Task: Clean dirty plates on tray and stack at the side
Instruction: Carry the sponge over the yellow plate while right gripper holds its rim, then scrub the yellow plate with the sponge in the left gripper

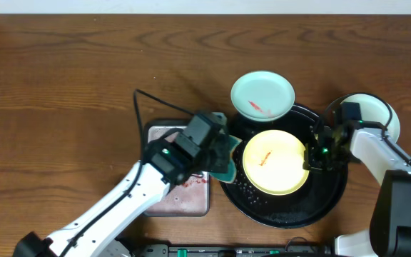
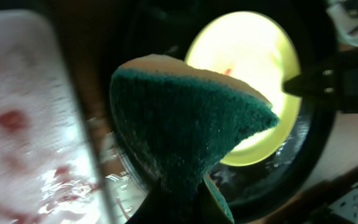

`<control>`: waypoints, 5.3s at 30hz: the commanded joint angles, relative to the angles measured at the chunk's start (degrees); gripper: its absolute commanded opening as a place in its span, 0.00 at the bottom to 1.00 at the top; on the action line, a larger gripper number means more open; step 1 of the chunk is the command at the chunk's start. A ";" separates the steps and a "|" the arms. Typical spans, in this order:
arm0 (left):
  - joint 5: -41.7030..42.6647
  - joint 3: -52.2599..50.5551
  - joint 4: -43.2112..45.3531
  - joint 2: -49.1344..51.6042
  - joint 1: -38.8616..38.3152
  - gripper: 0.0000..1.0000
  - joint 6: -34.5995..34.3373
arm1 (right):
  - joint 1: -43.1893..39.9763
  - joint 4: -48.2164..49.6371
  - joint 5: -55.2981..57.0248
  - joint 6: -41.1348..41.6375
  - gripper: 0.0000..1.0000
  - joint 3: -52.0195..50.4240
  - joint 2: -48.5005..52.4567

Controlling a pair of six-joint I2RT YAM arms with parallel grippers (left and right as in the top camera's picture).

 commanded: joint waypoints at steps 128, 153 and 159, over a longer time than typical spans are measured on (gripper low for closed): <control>2.16 13.42 12.68 35.80 -12.11 0.08 -6.27 | 9.73 7.65 5.14 1.68 0.01 -8.02 -6.54; -36.63 23.30 -14.16 31.76 -12.33 0.07 -2.60 | 9.73 8.33 5.18 2.01 0.01 -8.02 -6.54; -34.23 24.61 -16.39 22.38 -11.89 0.07 -2.58 | 9.70 8.94 5.22 2.34 0.01 -8.02 -6.54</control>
